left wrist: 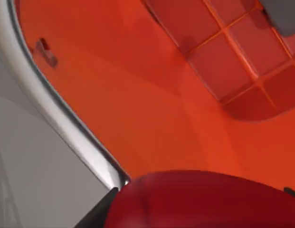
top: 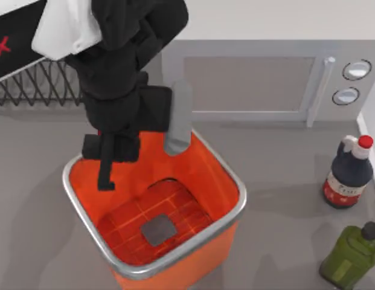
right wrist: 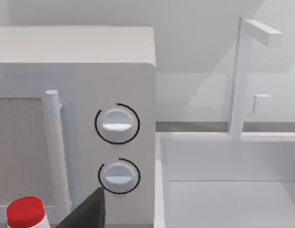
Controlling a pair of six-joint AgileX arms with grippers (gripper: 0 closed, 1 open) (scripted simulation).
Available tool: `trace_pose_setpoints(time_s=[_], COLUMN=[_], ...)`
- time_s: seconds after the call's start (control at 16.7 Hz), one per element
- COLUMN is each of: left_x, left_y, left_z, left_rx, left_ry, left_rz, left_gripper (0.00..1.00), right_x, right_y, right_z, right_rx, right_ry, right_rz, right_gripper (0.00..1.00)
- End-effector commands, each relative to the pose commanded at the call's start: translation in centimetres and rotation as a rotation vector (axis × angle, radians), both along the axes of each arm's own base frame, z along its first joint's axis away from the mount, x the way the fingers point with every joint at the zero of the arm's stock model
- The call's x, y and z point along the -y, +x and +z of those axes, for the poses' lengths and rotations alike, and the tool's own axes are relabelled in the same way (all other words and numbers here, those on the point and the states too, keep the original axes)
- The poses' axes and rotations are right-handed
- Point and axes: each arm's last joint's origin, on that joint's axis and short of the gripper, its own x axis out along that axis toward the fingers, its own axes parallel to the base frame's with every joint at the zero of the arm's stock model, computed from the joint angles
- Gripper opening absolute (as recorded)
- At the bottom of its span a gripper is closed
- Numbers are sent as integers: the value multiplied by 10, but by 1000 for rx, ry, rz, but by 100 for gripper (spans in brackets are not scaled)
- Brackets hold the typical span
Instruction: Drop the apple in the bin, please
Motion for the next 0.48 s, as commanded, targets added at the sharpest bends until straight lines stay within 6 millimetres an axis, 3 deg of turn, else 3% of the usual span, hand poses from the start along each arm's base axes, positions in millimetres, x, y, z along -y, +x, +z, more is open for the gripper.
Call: trace_pose_setpoints(time_s=[0.24, 0.48], left_x=[27, 29], left_y=[-38, -40], left_z=[6, 7], left_rx=[57, 63], left_ry=[-4, -5], left_rz=[-46, -48], left_gripper=[0, 0], right_x=[0, 0], right_y=[0, 0], right_z=[0, 0], right_rx=[0, 0], right_ry=[0, 0], right_rz=[0, 0], right_gripper=[100, 100])
